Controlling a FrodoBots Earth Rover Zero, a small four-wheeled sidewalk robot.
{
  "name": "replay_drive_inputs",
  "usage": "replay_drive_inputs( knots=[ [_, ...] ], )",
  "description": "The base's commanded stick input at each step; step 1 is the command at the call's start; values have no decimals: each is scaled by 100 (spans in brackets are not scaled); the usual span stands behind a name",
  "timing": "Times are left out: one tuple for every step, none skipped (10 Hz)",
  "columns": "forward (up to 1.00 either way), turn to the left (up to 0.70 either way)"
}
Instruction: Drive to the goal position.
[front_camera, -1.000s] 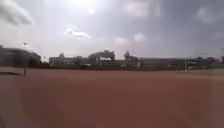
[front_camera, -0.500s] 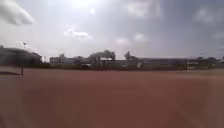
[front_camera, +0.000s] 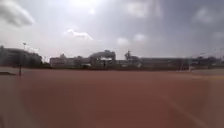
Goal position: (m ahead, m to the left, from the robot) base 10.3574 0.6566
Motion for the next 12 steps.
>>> replay_drive_inputs(
  knots=[
    [70, 0],
    [70, 0],
    [70, 0],
    [70, 0],
    [70, 0],
    [70, 0],
    [70, 0],
    [70, 0],
    [70, 0],
    [70, 0],
    [70, 0],
    [70, 0]
  ],
)
